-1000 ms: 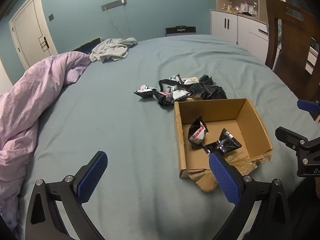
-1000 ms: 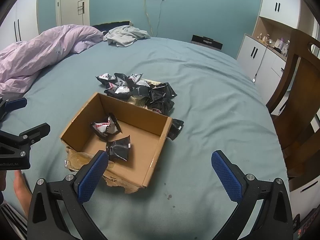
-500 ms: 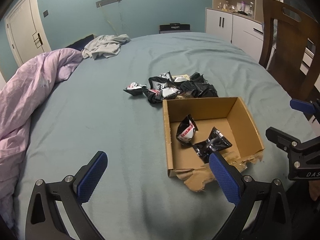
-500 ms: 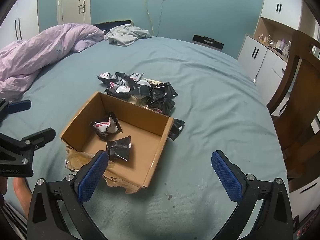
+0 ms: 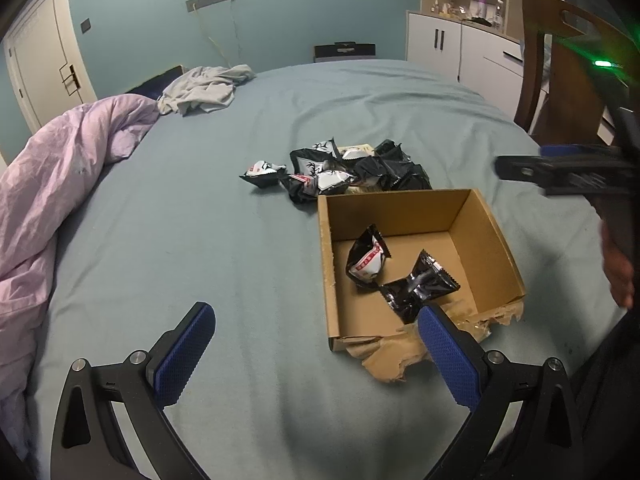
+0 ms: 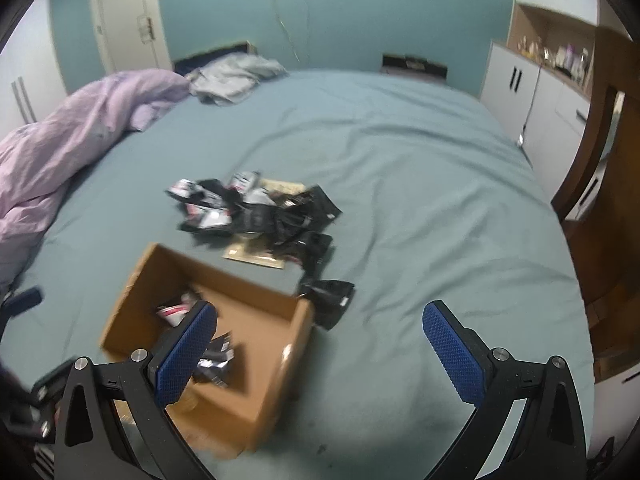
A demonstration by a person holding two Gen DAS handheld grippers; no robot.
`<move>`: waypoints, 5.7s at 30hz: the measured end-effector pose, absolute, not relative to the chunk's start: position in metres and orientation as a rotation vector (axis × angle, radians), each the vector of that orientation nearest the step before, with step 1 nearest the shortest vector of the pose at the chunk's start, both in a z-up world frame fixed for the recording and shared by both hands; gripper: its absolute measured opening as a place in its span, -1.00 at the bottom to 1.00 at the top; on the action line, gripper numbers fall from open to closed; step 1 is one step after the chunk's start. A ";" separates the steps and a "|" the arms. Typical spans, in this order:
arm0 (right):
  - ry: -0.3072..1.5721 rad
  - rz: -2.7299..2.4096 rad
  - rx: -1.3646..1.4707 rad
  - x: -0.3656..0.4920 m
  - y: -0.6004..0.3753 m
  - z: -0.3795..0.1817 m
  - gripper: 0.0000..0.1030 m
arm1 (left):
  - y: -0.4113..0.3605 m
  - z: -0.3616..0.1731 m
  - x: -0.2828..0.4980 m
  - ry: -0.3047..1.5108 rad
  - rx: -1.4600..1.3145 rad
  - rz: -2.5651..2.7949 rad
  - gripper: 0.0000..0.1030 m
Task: Organize snacks
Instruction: 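Grasp a black snack packet from the pile with the right gripper, then carry the black packet toward the box with the right gripper while the left gripper grasps a white packet, then lower both held packets into the cardboard box and open both grippers, then grasp a black packet lying beside the pile with the right gripper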
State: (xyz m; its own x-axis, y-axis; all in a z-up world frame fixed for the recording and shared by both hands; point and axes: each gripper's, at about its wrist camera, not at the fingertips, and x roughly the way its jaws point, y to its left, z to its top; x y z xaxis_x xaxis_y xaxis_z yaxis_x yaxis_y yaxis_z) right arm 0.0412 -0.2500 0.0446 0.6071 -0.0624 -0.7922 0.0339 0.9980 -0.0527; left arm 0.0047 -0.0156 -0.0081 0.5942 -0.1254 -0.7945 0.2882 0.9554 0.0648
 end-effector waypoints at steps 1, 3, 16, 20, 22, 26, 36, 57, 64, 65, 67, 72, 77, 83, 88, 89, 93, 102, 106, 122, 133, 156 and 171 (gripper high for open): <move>0.947 -0.064 -0.019 0.052 -0.254 0.039 1.00 | -0.015 -0.008 0.005 0.905 0.195 -0.243 1.00; 1.004 -0.077 0.031 0.071 -0.265 0.026 1.00 | -0.016 -0.009 0.006 0.906 0.200 -0.240 1.00; 1.119 -0.016 -0.019 0.177 -0.261 -0.018 0.97 | -0.018 -0.012 0.009 0.918 0.204 -0.240 1.00; 1.166 0.016 -0.064 0.200 -0.253 -0.044 0.78 | -0.016 -0.014 0.012 0.926 0.199 -0.239 1.00; 1.208 0.030 -0.093 0.210 -0.250 -0.059 0.54 | -0.016 -0.016 0.014 0.930 0.193 -0.240 1.00; 1.218 0.041 -0.112 0.223 -0.247 -0.069 0.16 | -0.015 -0.017 0.015 0.936 0.187 -0.244 1.00; 1.173 0.060 -0.074 0.205 -0.250 -0.041 -0.76 | -0.003 -0.012 0.034 0.937 0.140 -0.235 1.00; 0.942 0.100 0.198 0.010 -0.298 0.052 -0.76 | -0.036 -0.080 0.225 1.212 0.114 -0.251 0.46; 0.951 0.131 0.197 0.028 -0.296 0.049 -0.76 | -0.038 -0.098 0.247 1.244 0.026 -0.293 0.09; 0.956 0.139 0.211 0.030 -0.297 0.048 -0.76 | -0.038 -0.099 0.252 1.249 0.011 -0.312 0.00; 0.949 0.171 0.247 0.033 -0.300 0.049 -0.76 | -0.038 -0.102 0.259 1.270 -0.001 -0.328 -0.08; 0.894 0.157 0.232 0.039 -0.314 0.029 -0.76 | -0.027 -0.098 0.266 1.336 -0.070 -0.341 -0.40; 0.913 0.091 0.242 0.045 -0.330 0.012 -0.76 | -0.034 -0.077 0.270 1.377 0.008 -0.244 -0.45; 0.910 0.024 0.329 0.028 -0.321 0.038 -0.76 | -0.024 -0.030 0.210 1.225 0.060 -0.239 -0.45; 0.869 0.022 0.277 0.009 -0.285 0.069 -0.76 | -0.003 0.028 0.141 1.085 0.118 -0.240 -0.45; 0.864 0.024 0.261 0.007 -0.280 0.072 -0.76 | 0.001 0.032 0.137 1.079 0.071 -0.267 -0.45; 0.857 0.042 0.212 0.002 -0.261 0.072 -0.76 | 0.008 0.066 0.094 0.994 -0.024 -0.338 -0.45; 0.879 0.087 0.200 0.004 -0.258 0.050 -0.76 | -0.025 0.013 0.040 1.062 0.028 -0.446 -0.44; 0.907 0.073 0.153 0.013 -0.253 0.041 -0.76 | -0.041 -0.012 0.039 1.115 0.089 -0.456 -0.44; 0.953 0.130 0.083 0.032 -0.238 0.024 -0.76 | -0.053 -0.052 0.051 1.174 0.156 -0.397 -0.16; 1.000 0.194 0.065 0.036 -0.226 0.012 -0.76 | -0.022 0.013 0.056 0.924 0.055 -0.285 0.64; 0.923 0.204 -0.072 0.029 -0.188 0.019 0.28 | 0.011 0.011 0.072 0.864 0.049 -0.084 0.65; 0.667 -0.109 0.095 0.001 -0.304 0.082 0.86 | 0.006 0.023 0.069 0.865 0.069 -0.122 0.65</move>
